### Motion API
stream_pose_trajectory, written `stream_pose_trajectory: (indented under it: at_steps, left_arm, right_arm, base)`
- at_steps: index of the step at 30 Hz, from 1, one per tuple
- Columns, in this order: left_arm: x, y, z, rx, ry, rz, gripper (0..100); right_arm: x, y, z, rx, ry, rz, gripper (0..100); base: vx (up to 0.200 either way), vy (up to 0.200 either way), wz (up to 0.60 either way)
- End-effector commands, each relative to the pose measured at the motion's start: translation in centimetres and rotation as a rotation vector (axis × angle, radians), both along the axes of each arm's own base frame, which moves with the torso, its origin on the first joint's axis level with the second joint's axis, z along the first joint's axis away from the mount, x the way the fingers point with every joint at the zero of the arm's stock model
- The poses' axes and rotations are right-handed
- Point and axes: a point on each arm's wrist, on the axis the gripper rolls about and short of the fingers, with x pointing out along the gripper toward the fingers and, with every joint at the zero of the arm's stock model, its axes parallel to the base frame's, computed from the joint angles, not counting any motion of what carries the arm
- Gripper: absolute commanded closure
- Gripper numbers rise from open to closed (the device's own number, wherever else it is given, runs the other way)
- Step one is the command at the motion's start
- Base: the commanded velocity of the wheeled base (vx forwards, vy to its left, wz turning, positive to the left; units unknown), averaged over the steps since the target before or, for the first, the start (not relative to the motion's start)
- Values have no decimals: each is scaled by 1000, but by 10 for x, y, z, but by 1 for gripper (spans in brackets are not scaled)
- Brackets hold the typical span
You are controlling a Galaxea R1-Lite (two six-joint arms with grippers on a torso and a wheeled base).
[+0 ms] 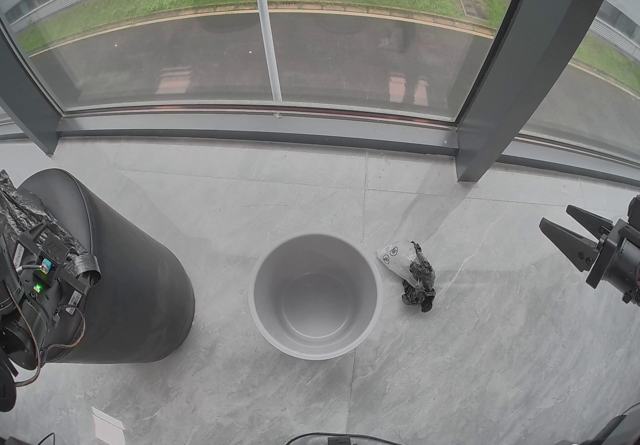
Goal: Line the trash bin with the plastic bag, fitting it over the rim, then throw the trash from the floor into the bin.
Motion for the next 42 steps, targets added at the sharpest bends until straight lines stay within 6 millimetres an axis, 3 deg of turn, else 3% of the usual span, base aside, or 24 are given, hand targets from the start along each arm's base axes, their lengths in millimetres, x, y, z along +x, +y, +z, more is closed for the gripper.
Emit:
stream_pose_trajectory:
  at_steps: [1, 9, 13, 19, 24, 29, 36, 42]
  left_arm:
    - [-1, 0, 0, -1, 0, -2, 100]
    - [-1, -2, 3, -18, -21, -16, 100]
    - [2, -11, 14, -102, -92, -59, 100]
    - [22, -42, 66, -582, -336, -168, 100]
    - [22, -51, 94, -933, -446, -237, 100]
    - [7, -56, 99, -1132, -416, -372, 100]
    - [3, -69, 92, -1403, -307, -440, 100]
    - [-15, -70, 95, -1743, -21, -589, 100]
  right_arm:
    - [0, 0, 0, 1, -2, 1, 0]
    - [0, 0, 0, -1, -1, 1, 0]
    - [-1, 0, -1, -2, 0, 2, 0]
    - [-3, 0, -3, -8, 1, 6, 0]
    - [-3, 0, -5, -10, 12, 6, 0]
    - [-3, 1, -7, -11, 20, 9, 0]
    - [-5, 2, -13, -19, 42, 20, 0]
    - [-8, 9, -16, -25, 50, 74, 0]
  base:
    - [0, 0, 0]
    - [0, 0, 0]
    - [0, 0, 0]
    - [0, 0, 0]
    - [0, 0, 0]
    - [0, 0, 0]
    - [0, 0, 0]
    - [0, 0, 0]
